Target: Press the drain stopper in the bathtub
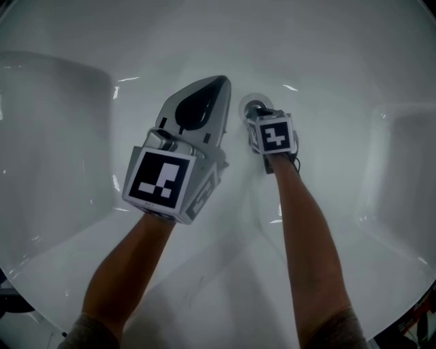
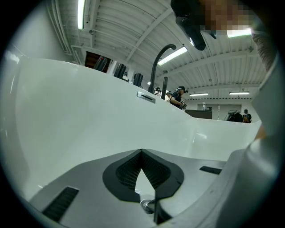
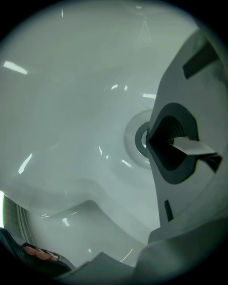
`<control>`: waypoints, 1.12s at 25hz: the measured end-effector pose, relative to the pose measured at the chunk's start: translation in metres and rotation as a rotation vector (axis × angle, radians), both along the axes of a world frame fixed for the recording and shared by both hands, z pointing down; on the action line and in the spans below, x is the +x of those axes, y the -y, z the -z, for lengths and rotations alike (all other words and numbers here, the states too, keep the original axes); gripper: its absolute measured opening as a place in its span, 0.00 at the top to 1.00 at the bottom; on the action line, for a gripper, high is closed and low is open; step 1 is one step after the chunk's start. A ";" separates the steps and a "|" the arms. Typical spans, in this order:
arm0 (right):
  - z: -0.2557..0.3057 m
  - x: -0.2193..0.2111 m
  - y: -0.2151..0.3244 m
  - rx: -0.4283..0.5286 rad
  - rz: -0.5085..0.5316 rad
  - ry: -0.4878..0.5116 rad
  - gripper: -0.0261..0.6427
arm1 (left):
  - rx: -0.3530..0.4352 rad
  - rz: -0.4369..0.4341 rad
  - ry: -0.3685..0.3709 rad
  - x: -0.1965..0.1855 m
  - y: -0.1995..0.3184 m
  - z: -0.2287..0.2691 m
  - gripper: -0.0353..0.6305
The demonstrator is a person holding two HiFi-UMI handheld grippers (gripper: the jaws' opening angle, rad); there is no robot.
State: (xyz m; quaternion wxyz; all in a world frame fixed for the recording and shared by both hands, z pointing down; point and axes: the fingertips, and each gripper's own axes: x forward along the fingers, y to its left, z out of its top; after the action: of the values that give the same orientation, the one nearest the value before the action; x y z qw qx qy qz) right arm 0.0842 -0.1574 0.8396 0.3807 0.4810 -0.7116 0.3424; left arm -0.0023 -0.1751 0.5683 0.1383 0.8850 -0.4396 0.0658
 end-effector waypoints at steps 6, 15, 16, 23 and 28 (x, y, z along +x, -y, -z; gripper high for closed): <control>-0.003 -0.002 0.002 -0.049 0.001 0.025 0.96 | -0.019 0.004 -0.007 0.000 0.003 -0.003 0.95; -0.005 -0.004 0.001 -0.091 0.025 -0.010 0.96 | -0.067 0.007 -0.011 -0.002 0.012 -0.005 0.95; -0.006 -0.005 0.001 -0.095 0.027 -0.019 0.96 | -0.066 0.005 -0.008 -0.003 0.011 -0.006 0.95; 0.002 -0.003 0.001 -0.066 0.033 -0.051 0.96 | -0.059 0.018 -0.035 -0.007 0.009 0.001 0.95; 0.013 0.002 0.007 -0.040 0.023 -0.045 0.96 | -0.055 0.017 -0.043 -0.003 0.012 0.013 0.95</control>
State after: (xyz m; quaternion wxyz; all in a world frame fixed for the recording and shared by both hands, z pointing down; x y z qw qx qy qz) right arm 0.0857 -0.1640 0.8263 0.4098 0.4728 -0.7015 0.3412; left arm -0.0051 -0.1868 0.5551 0.1724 0.8784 -0.4420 0.0574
